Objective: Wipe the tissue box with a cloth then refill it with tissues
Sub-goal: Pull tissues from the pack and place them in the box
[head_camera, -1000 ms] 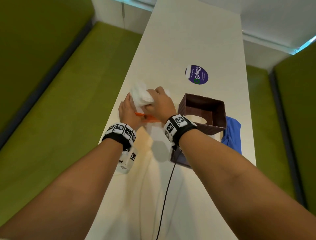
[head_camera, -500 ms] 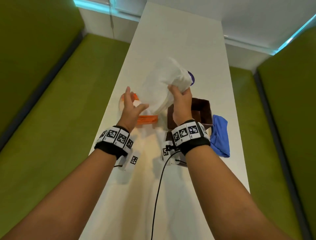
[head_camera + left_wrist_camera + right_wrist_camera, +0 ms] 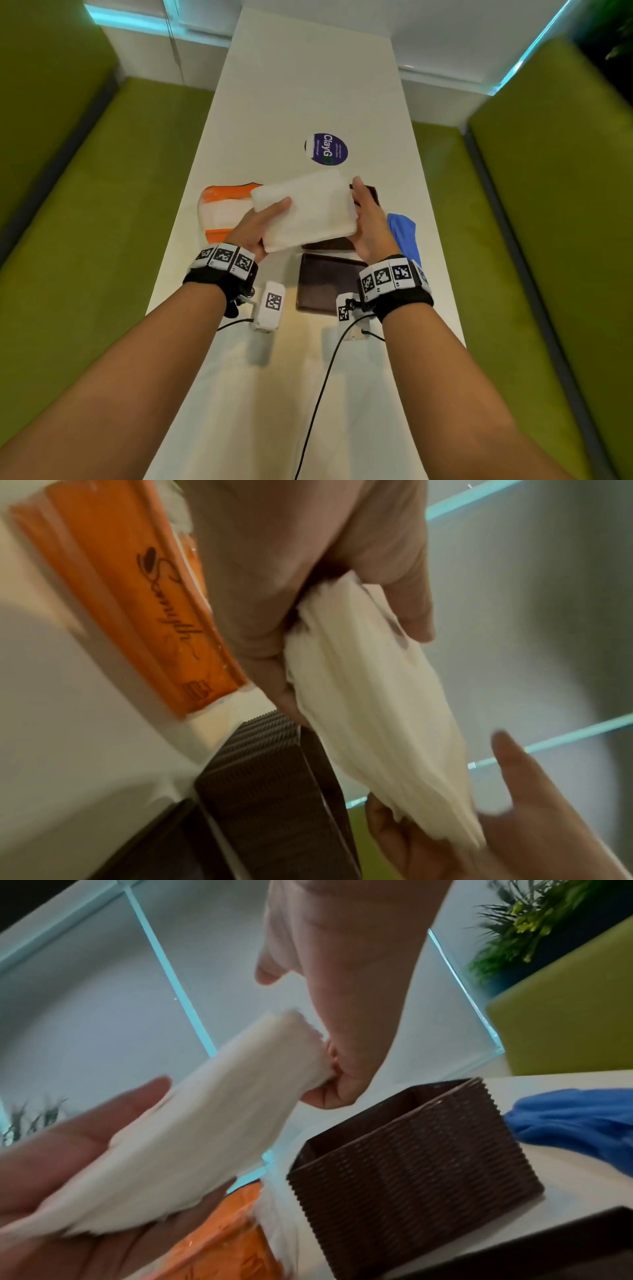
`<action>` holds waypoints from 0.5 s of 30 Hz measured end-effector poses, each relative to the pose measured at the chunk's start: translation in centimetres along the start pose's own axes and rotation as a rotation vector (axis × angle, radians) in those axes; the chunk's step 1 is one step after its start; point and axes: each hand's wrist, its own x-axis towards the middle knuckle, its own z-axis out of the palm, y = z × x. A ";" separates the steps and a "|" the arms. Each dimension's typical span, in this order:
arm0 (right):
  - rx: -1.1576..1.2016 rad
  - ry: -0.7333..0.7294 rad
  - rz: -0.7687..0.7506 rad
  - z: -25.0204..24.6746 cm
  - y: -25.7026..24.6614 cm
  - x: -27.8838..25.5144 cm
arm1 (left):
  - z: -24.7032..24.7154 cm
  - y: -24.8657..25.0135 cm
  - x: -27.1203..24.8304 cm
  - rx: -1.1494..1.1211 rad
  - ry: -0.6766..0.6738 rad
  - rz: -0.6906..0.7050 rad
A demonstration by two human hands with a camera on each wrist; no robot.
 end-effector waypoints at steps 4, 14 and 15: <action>-0.264 0.029 -0.059 -0.3 1.0 -0.5 | 1.8 -0.4 -0.4 0.174 -0.012 0.018; -0.130 -0.063 -0.114 -1.8 -0.5 -2.1 | 2.9 -0.1 -1.1 -0.197 -0.063 -0.043; -0.090 -0.077 -0.156 -1.5 -0.5 -2.3 | 3.2 -0.5 -1.3 -0.343 -0.043 -0.029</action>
